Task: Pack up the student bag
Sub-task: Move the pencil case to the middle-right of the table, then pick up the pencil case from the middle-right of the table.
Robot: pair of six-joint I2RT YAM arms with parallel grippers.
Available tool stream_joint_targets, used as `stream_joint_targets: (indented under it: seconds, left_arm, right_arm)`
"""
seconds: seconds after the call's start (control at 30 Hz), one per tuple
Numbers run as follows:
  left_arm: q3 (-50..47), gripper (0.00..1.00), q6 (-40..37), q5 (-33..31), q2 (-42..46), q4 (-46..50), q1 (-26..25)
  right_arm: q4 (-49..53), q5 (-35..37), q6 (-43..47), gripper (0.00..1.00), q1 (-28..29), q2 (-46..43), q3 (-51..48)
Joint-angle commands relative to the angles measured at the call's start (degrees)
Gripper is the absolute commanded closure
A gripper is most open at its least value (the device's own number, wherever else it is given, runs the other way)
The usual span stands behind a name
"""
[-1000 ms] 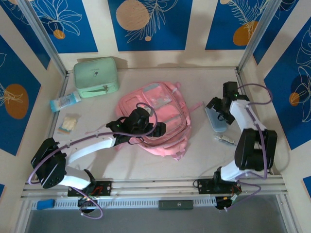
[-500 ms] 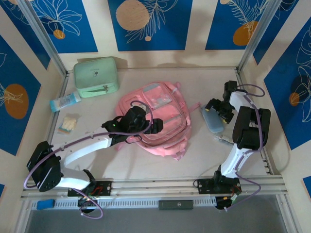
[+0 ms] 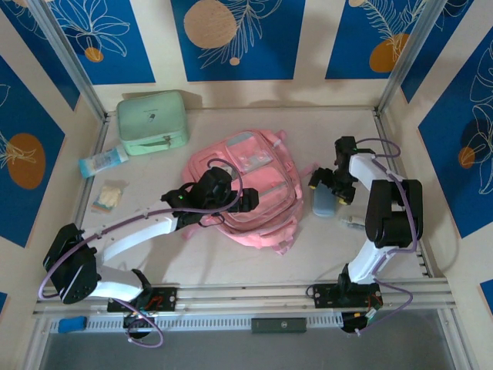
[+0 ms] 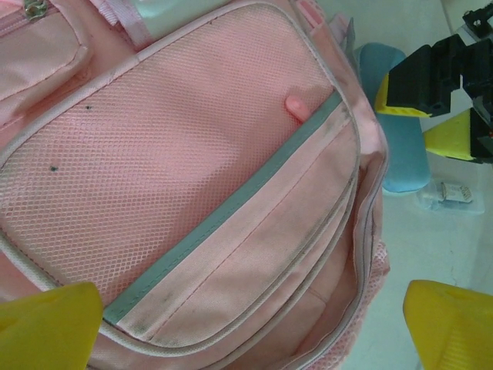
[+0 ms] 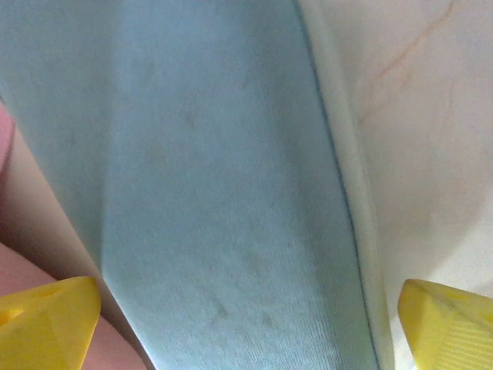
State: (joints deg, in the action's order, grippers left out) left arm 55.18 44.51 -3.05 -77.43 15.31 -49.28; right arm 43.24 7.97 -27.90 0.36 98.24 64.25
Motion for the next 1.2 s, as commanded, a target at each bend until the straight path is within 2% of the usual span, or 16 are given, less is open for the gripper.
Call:
stream_joint_targets:
  seconds: [0.0,0.2,0.5,0.63,0.73,0.97,1.07,1.17]
  left_arm:
    - [1.41,0.01,-1.10,-0.04,-0.01,2.01,0.67]
    - [1.40,0.00,-1.53,-0.07,-0.44,2.13,0.99]
    - [3.18,0.01,-4.52,0.32,-1.44,3.27,1.02]
    - [5.16,0.00,-11.33,-0.04,-1.80,5.71,1.02]
    - [8.15,0.01,-18.27,0.09,-3.09,8.71,0.94]
    - [16.33,0.01,-36.06,-7.93,-11.06,14.26,-3.81]
    - [19.40,0.01,-41.30,-8.20,-15.10,14.81,-5.70]
    - [21.95,0.00,-44.71,-11.07,-19.72,14.90,-6.79]
  right_arm:
    - [2.54,3.71,-1.19,0.01,3.74,-2.20,-0.41]
    - [4.59,8.81,-1.96,0.01,7.56,1.74,0.79]
    - [3.50,7.70,-1.77,0.02,7.14,2.05,-0.32]
    - [1.39,3.33,-1.14,0.15,4.96,-0.82,-2.14]
    - [1.48,2.76,-0.48,0.22,4.30,-2.69,-2.46]
    - [2.68,0.01,-1.09,0.26,3.45,-10.15,-2.64]
    - [4.96,-0.40,-1.02,0.26,3.39,-13.51,-2.15]
    - [6.08,-2.16,-0.83,0.26,3.18,-16.94,-2.52]
